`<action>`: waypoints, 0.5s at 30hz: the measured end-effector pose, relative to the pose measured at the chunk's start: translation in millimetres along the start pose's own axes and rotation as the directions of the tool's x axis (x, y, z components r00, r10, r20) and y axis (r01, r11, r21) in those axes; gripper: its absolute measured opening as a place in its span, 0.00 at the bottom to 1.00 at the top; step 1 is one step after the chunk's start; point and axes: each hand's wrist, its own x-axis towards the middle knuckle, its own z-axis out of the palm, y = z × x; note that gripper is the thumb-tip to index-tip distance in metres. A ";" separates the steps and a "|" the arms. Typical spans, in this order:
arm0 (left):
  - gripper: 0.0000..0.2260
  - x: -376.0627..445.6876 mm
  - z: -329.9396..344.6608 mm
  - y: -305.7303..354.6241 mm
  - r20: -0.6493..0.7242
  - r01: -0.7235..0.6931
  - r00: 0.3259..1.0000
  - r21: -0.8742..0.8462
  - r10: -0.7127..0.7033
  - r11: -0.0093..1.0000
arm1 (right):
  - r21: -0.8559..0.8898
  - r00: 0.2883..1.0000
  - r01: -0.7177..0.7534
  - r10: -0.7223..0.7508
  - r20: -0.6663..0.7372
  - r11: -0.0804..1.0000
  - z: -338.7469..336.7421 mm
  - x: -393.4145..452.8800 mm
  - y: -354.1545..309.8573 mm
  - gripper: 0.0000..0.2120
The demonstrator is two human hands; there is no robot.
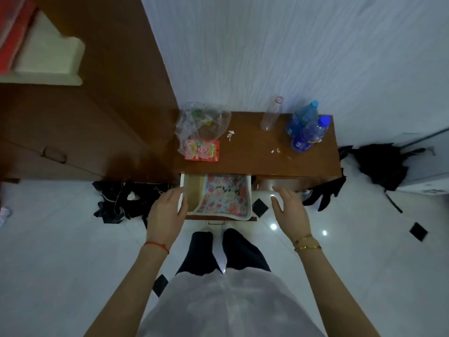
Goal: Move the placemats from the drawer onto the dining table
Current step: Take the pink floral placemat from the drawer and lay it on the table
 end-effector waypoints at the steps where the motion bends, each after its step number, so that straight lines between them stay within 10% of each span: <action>1: 0.13 9.4 6.0 -8.6 0.019 -0.012 1.000 0.003 0.012 1.000 | 0.006 1.000 -0.026 0.027 -0.010 1.000 7.9 5.6 -1.7 0.13; 15: 0.13 88.3 212.6 -152.6 0.335 0.009 0.941 0.102 -0.043 0.995 | -0.012 0.967 -0.249 0.249 0.056 0.968 203.9 84.9 75.9 0.13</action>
